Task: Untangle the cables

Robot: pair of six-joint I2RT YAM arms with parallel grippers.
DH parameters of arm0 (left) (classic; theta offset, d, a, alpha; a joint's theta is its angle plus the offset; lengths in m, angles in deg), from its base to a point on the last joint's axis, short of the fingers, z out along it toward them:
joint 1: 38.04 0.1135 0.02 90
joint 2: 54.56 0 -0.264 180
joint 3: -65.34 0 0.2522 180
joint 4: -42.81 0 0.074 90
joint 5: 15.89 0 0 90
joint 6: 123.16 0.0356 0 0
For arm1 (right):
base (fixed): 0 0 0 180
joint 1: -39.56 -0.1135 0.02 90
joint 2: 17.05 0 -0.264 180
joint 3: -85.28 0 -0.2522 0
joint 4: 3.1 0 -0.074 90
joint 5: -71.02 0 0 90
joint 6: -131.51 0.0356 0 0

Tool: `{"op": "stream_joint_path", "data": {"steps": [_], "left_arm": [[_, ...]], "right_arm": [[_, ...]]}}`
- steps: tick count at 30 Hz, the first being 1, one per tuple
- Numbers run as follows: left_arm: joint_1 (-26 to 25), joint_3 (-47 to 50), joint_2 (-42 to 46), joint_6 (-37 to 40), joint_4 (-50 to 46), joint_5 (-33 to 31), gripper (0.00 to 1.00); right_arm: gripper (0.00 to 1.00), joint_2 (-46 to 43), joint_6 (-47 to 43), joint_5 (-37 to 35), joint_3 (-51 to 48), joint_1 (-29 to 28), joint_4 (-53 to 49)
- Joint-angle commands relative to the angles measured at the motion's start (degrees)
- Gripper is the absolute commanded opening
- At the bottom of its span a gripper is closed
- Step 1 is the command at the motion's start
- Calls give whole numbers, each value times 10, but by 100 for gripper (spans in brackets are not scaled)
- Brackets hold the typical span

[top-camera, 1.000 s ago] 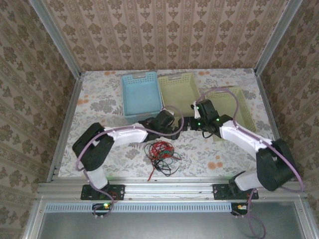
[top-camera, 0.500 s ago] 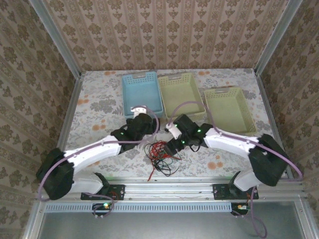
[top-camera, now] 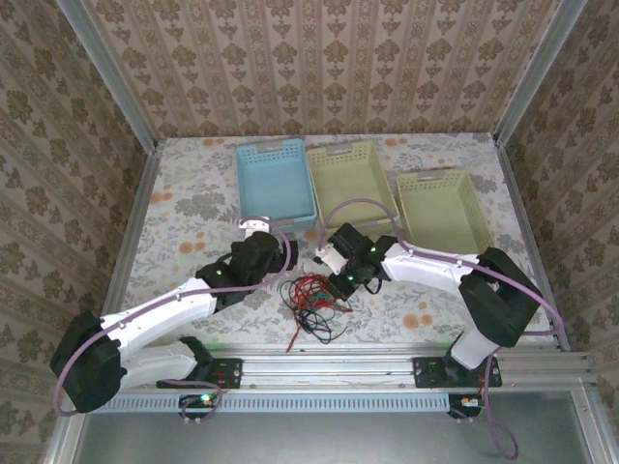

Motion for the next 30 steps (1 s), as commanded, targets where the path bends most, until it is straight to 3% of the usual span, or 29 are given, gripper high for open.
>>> {"op": "stream_joint_path", "data": {"steps": [1, 9, 17, 30], "left_arm": [[-7, 2, 3, 46, -6, 89, 100], [-12, 5, -22, 80, 51, 168, 100], [-33, -39, -115, 127, 55, 220, 100], [-35, -88, -224, 164, 111, 274, 100]], "right_arm": [[4, 2, 13, -6, 10, 9, 15], [0, -56, 74, -67, -6, 70, 77], [0, -148, 137, -84, -45, 133, 131], [0, -172, 187, -69, -77, 144, 155]]}}
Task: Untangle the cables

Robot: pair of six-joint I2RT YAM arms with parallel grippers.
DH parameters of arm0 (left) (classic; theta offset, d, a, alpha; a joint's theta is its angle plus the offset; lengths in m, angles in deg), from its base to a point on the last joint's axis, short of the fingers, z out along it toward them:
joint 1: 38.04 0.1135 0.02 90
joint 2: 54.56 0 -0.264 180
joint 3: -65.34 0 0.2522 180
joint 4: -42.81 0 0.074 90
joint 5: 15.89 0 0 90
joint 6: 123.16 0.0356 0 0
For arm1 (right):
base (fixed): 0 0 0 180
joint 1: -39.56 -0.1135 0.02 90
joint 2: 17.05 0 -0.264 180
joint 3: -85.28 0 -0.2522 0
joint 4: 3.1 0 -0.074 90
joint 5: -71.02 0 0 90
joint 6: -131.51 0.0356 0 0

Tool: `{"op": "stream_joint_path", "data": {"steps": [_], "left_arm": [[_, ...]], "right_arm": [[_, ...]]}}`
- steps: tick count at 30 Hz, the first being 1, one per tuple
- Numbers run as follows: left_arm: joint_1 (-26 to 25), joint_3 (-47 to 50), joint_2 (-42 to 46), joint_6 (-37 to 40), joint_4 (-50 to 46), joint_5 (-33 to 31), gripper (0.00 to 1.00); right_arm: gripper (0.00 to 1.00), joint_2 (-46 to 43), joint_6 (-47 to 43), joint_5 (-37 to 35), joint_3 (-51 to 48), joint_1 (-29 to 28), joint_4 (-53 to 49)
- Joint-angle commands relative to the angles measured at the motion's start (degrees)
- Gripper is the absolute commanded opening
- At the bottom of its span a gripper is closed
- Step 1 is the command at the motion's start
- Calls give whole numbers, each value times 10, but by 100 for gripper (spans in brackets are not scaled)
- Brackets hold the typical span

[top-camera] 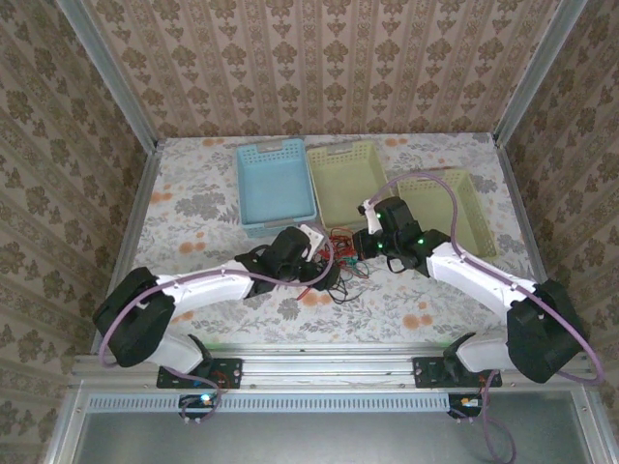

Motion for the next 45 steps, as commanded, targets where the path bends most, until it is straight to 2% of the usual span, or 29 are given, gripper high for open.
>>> {"op": "stream_joint_path", "data": {"steps": [1, 5, 8, 12, 14, 17, 23, 26, 27, 30, 42, 45], "left_arm": [[-4, -27, -31, 19, 15, 23, 100], [-7, -44, -64, 19, 15, 13, 98], [-9, -57, -88, 20, 6, -5, 83], [-12, -66, -113, 22, 4, -16, 50], [-15, -66, -118, 24, 6, -17, 39], [-16, -68, -123, 29, 3, -21, 16], [-21, -71, -123, 33, -1, -26, 0], [-27, -71, -123, 37, -4, -32, 0], [-28, -72, -123, 39, -5, -34, 0], [-32, -72, -122, 42, -8, -37, 0], [-36, -72, -125, 38, -14, -64, 0], [-36, -71, -126, 37, -15, -68, 0]], "right_arm": [[0, -18, 32, -5, -14, 4, 25], [0, -25, 49, -17, -27, 8, 38], [0, -25, 52, -24, -35, 12, 38], [0, -17, 48, -15, -43, 21, 32], [0, -11, 44, -6, -45, 24, 30], [0, -1, 41, 5, -49, 27, 31], [16, 18, 43, 18, -48, 31, 41], [27, 25, 45, 17, -44, 33, 44], [34, 26, 46, 18, -43, 34, 45], [42, 29, 45, 18, -39, 35, 43], [47, 36, 40, -1, -54, 37, 13], [45, 36, 40, 3, -60, 37, 9]]}}
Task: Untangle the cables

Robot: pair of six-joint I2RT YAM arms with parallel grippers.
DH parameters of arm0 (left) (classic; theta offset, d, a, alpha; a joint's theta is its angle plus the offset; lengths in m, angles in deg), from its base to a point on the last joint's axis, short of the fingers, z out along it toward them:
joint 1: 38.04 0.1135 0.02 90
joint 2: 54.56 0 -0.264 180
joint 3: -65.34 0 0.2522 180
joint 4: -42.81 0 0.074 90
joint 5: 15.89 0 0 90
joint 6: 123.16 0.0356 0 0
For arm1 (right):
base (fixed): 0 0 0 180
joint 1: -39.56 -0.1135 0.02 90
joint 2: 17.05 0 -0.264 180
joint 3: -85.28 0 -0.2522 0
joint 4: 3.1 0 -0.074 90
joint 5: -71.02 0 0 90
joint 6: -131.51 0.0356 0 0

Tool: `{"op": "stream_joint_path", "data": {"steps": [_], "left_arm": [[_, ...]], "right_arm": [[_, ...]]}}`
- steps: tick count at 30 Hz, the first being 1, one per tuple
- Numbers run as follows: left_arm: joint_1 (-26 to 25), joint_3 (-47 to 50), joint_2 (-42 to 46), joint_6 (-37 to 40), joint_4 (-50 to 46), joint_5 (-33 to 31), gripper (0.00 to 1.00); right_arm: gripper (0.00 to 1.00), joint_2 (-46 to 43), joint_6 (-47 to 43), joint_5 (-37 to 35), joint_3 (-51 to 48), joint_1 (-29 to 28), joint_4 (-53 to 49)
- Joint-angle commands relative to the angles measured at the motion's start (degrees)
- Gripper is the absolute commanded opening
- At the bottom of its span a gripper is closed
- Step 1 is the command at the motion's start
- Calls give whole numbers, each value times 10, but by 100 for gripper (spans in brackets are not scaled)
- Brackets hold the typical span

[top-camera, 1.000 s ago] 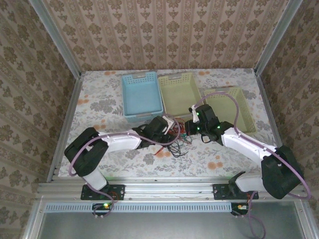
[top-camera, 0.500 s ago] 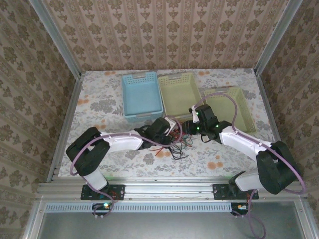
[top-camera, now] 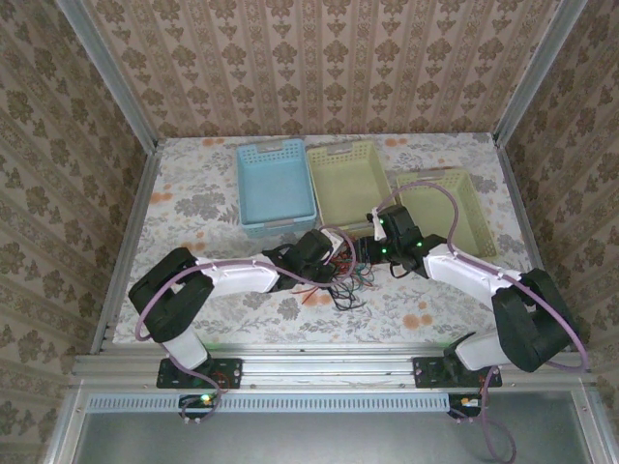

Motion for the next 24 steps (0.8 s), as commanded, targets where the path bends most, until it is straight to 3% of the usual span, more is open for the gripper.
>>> {"op": "stream_joint_path", "data": {"steps": [1, 4, 7, 9, 11, 14, 24], "left_arm": [[-3, -9, -8, 7, -15, -18, 0], [-5, -8, -8, 6, -16, -23, 0], [-5, -8, -9, 7, -19, -27, 0], [-6, -10, -13, 8, -22, -29, 0], [-6, -10, -16, 8, -25, -29, 16], [-6, -7, -21, 7, -27, -30, 28], [-6, -2, -64, 1, -25, -45, 29]], "right_arm": [[44, -2, -4, -1, -14, 3, -20], [32, -18, -7, 6, -16, 3, -24], [12, -27, -6, 0, -15, 3, -29], [4, -36, -2, -9, -11, 4, -32], [0, -51, 3, -32, 2, 4, -46], [0, -91, 1, -72, 27, 4, -60], [0, -207, -48, -242, 131, 7, -69]]}}
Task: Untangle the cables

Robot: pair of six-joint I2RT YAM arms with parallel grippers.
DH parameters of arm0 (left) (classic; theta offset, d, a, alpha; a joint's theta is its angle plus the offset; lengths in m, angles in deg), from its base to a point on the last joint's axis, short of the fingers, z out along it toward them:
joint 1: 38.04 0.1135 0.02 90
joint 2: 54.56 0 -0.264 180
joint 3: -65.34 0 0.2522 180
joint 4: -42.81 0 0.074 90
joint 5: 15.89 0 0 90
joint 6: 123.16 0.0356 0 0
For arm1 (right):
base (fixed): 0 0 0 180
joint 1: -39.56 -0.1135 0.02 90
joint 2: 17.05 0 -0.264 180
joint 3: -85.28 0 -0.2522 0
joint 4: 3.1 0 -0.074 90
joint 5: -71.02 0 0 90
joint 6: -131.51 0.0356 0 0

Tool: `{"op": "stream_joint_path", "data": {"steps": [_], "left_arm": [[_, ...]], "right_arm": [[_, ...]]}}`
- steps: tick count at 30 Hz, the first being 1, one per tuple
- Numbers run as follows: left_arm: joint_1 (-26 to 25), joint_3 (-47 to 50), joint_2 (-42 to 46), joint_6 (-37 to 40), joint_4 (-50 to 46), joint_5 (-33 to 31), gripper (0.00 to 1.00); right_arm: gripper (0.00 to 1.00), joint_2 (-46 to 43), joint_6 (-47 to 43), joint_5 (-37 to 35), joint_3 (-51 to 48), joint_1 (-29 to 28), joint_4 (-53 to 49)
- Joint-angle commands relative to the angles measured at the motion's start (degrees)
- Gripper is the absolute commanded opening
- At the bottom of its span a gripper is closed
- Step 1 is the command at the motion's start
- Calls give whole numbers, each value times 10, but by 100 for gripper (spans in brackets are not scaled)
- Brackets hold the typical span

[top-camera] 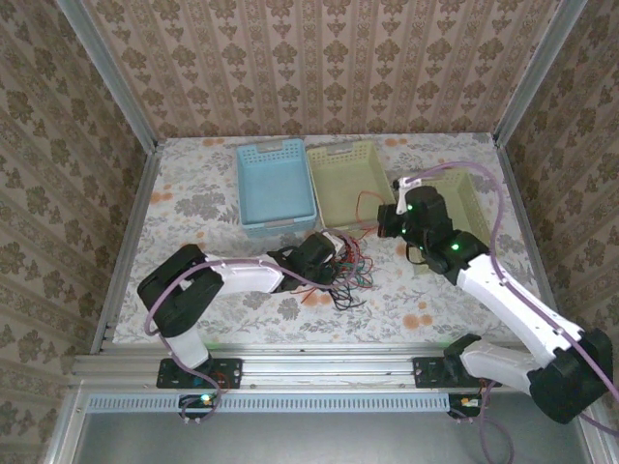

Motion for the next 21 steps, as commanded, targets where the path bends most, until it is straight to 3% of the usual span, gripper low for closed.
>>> {"op": "stream_joint_path", "data": {"steps": [1, 8, 12, 21], "left_arm": [[-3, 0, -35, -6, -34, -26, 28], [-1, 17, -46, -22, -34, -41, 27], [-1, 21, -43, -25, -36, -43, 28], [-1, 28, -12, -13, -22, -33, 32]], "right_arm": [[0, -30, -34, -106, 36, 5, -1], [0, -73, -73, -228, 77, 34, 54], [0, -59, -57, -266, 97, 88, 32], [0, -24, 148, -117, -5, 255, -27]]}}
